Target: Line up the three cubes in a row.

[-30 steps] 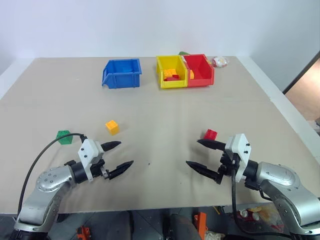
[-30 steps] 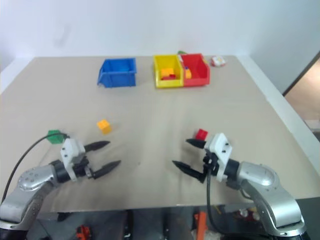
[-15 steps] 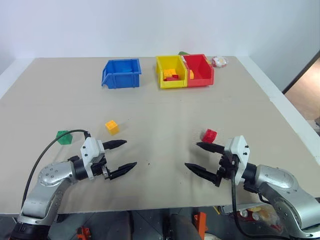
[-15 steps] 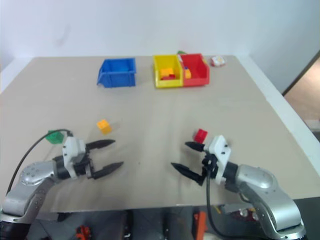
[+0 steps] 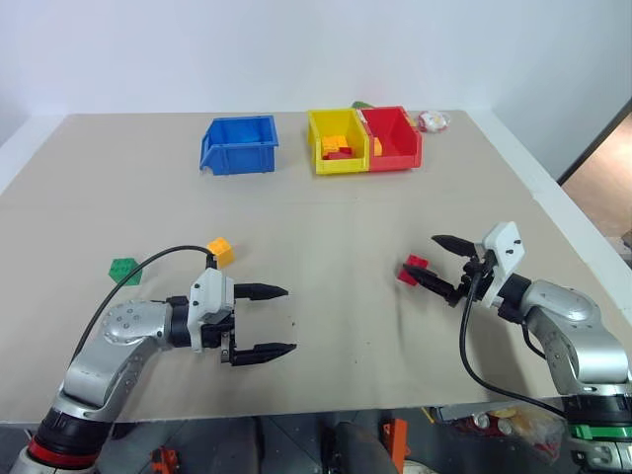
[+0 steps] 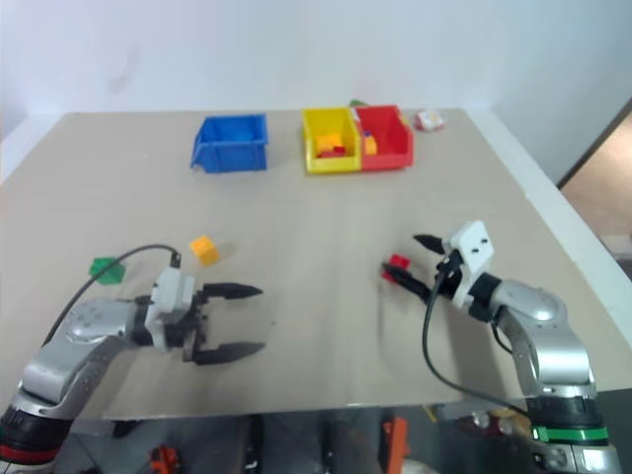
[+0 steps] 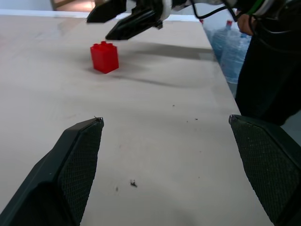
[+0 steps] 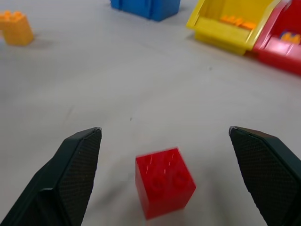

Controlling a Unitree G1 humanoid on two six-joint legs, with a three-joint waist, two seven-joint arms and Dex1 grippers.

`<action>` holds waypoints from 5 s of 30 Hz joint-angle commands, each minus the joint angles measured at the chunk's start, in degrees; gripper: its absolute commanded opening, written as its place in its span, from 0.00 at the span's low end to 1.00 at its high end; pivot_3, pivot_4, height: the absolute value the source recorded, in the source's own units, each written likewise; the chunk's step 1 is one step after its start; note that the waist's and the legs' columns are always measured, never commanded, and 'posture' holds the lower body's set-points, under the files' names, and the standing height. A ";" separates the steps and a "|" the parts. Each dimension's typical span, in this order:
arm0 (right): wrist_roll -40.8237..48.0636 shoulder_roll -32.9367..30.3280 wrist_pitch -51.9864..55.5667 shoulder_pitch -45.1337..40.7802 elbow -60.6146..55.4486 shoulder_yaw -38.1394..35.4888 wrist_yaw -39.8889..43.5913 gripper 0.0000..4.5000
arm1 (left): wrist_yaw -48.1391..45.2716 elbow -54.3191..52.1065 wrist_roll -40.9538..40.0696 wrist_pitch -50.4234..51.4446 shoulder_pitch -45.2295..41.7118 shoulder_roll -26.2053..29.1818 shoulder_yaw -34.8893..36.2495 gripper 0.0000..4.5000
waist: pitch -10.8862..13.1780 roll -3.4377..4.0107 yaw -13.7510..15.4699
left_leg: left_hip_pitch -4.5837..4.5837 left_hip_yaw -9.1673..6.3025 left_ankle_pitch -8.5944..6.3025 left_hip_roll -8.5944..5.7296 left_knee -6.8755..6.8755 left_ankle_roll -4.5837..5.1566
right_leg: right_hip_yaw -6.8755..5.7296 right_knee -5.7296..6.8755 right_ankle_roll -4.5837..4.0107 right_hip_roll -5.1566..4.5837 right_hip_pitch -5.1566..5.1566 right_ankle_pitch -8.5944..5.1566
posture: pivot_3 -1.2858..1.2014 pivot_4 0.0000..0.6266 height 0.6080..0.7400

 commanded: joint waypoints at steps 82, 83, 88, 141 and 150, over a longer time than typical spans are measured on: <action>-3.03 6.24 -3.37 -23.37 4.03 14.83 24.70 0.99 | 31.19 -3.97 3.61 -1.07 10.58 -6.44 17.92 1.00 | 0.00 0.00 -0.16 | 0.09 0.67 -0.03 0.42 0.04 -0.04 | 0.66 0.18 -0.10 0.07 -0.38 0.26 | 0.52 0.24 1.00; -2.22 5.86 -1.79 -22.62 1.48 14.31 23.97 0.99 | 33.15 -4.54 3.69 -0.90 10.97 -7.32 19.02 1.00 | 0.01 0.00 -0.15 | 0.09 0.66 -0.03 0.50 0.04 -0.05 | 0.66 0.19 -0.09 0.06 -0.38 0.26 | 0.52 0.24 1.00; -0.27 5.62 2.02 -18.52 -7.98 13.13 19.20 0.99 | 46.95 -8.65 2.91 1.90 14.91 -13.42 28.00 1.00 | -0.01 -0.03 -0.22 | 0.08 0.70 -0.07 0.63 0.04 -0.12 | 0.72 0.18 -0.09 0.10 -0.40 0.26 | 0.52 0.24 1.00; 3.61 4.81 5.13 -14.91 -12.61 13.82 15.53 1.00 | 47.03 13.55 10.06 1.97 7.93 -7.56 28.34 0.30 | -0.04 -0.19 -0.07 | -0.06 0.81 -0.15 0.78 0.25 -0.26 | 0.73 0.18 -0.33 0.31 -0.59 0.39 | 0.52 0.24 1.00; 5.46 1.41 6.91 -13.51 -16.22 12.79 16.46 1.00 | 12.19 4.73 5.67 -4.86 7.01 4.54 11.00 0.30 | -0.04 -0.18 0.19 | -0.18 1.06 -0.28 0.81 0.21 -0.43 | 0.75 0.17 -0.67 0.06 -0.80 0.21 | 0.52 0.24 1.00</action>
